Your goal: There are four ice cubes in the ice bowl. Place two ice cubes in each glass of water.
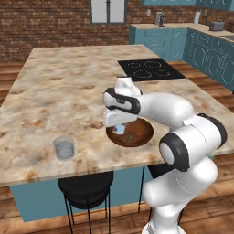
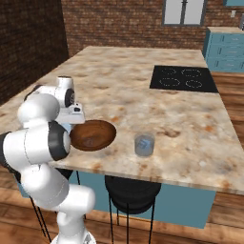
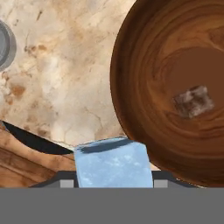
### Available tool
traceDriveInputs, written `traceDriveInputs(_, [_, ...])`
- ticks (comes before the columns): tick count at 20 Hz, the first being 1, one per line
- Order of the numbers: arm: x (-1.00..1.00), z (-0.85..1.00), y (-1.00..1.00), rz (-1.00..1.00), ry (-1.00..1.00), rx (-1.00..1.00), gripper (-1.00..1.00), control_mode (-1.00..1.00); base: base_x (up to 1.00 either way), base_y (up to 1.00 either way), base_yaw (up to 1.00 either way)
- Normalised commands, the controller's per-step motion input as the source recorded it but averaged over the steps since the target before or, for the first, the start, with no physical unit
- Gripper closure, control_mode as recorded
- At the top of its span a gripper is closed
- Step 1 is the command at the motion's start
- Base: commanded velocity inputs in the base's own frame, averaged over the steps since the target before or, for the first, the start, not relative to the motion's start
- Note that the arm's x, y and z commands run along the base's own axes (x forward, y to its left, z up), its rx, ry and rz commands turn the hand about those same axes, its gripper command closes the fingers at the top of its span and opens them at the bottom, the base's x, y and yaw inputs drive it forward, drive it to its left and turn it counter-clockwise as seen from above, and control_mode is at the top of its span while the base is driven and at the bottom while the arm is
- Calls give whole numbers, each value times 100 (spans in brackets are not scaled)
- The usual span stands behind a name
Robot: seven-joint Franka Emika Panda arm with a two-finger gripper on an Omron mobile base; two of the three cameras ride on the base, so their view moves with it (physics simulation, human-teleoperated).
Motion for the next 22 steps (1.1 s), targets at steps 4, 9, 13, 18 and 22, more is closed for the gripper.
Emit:
traceDriveInputs(4, [-14, 53, 94, -15, -7, 0, 100, -100, 0, 0, 0])
traceDriveInputs(9, [-31, 24, 100, -13, -4, 0, 100, -100, 0, 0, 0])
traceDriveInputs(13, [-8, 1, 86, -6, -6, 0, 100, -100, 0, 0, 0])
traceDriveInputs(18, [13, 0, 70, -4, -8, -6, 100, -100, 0, 0, 0])
traceDriveInputs(22, [17, 0, 39, -7, -9, -11, 100, -100, 0, 0, 0])
